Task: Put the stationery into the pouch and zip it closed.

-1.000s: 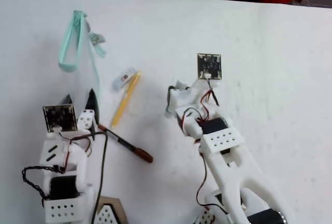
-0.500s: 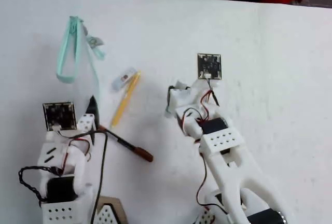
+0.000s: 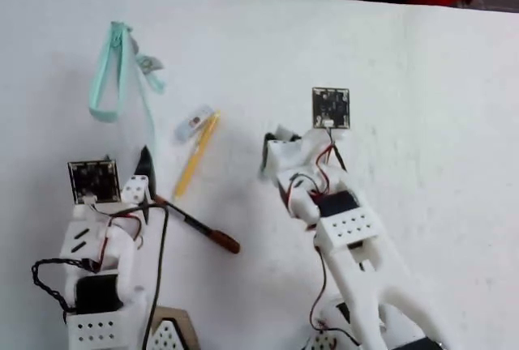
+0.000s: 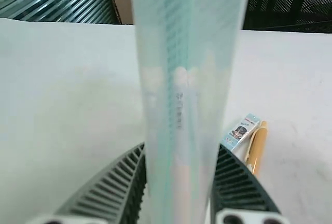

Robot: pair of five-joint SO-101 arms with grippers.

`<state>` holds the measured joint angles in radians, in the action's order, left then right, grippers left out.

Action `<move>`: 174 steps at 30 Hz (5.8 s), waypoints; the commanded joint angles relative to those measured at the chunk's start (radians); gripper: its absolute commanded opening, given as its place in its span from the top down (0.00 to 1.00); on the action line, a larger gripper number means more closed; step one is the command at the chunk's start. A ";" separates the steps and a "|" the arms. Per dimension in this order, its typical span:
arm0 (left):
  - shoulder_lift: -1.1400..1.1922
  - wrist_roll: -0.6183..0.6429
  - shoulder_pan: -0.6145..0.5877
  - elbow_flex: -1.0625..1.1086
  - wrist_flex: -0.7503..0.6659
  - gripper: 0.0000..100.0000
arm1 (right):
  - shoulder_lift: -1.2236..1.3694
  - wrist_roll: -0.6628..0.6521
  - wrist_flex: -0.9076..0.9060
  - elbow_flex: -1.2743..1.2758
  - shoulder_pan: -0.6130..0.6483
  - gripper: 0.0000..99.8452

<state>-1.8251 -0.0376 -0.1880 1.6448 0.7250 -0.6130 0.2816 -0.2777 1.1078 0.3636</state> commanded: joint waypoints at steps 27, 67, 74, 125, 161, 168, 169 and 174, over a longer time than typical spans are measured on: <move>-0.001 0.005 0.010 0.000 -0.023 0.83 | -1.171 -0.138 -0.091 0.466 0.107 0.98; -0.001 -0.041 0.038 -0.101 0.161 0.82 | -1.164 -0.074 -0.097 0.468 0.090 0.98; -0.001 -0.037 0.042 -0.091 0.153 0.83 | -1.170 -0.075 -0.090 0.451 0.088 0.98; -0.001 -0.044 0.119 -0.017 0.054 0.83 | 0.240 0.025 -0.421 -1.000 0.358 0.98; -0.001 -0.035 0.058 -0.031 0.060 0.80 | 0.159 -0.222 -0.561 -1.074 0.390 0.79; -0.001 -0.044 0.058 -0.023 0.029 0.89 | -0.002 -0.229 -0.559 -1.073 0.249 0.82; -0.001 -0.044 0.058 -0.023 0.023 0.91 | -0.027 -0.230 -0.564 -1.069 0.228 0.82; -0.001 -0.044 0.056 -0.023 0.015 0.95 | -0.081 -0.230 -0.578 -0.913 0.194 0.82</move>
<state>-1.8159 -0.0698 -0.1250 1.6356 0.7756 -0.6682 0.0637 -0.8516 0.1274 0.5708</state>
